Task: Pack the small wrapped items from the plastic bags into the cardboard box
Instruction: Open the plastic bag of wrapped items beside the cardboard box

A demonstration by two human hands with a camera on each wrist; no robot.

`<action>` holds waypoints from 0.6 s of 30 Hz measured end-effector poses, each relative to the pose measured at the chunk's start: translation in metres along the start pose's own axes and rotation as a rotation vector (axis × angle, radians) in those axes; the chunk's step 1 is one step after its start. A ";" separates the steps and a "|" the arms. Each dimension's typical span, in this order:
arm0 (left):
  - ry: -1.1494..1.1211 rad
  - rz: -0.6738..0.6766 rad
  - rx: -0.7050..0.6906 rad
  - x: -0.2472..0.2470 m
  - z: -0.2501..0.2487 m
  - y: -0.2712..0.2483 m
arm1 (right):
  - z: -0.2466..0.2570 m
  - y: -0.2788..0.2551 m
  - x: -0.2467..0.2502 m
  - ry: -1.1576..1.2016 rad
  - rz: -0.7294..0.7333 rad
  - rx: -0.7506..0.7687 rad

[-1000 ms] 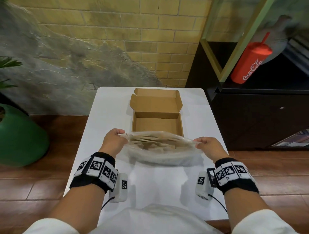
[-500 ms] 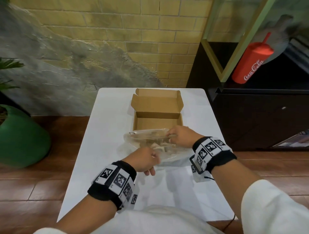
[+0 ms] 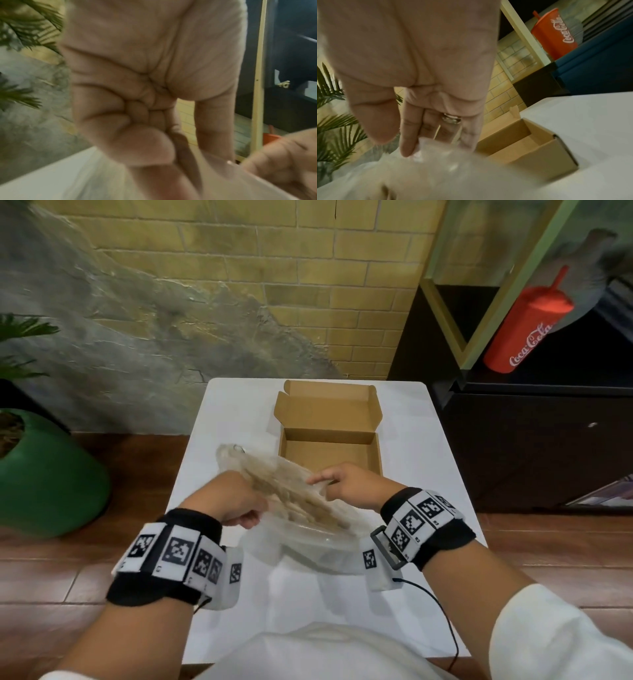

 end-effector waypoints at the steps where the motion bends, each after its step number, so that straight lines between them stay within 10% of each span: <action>1: 0.057 -0.071 0.040 0.015 0.004 -0.002 | 0.004 0.003 -0.002 0.032 0.003 0.013; 10: 0.264 -0.573 0.031 0.104 -0.001 0.002 | 0.037 0.041 -0.026 0.138 0.028 0.091; 18: 0.209 -0.308 -0.070 0.036 0.000 0.047 | -0.011 0.049 -0.005 -0.131 -0.140 -0.096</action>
Point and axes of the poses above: each hand's wrist, its own y-axis towards the middle knuckle, its own x-axis out of the back of the hand, z = x × y, the point moved 7 cm from there along y, towards the middle knuckle, and after that the axes turned 13 degrees about z, right-handed, at the moved point
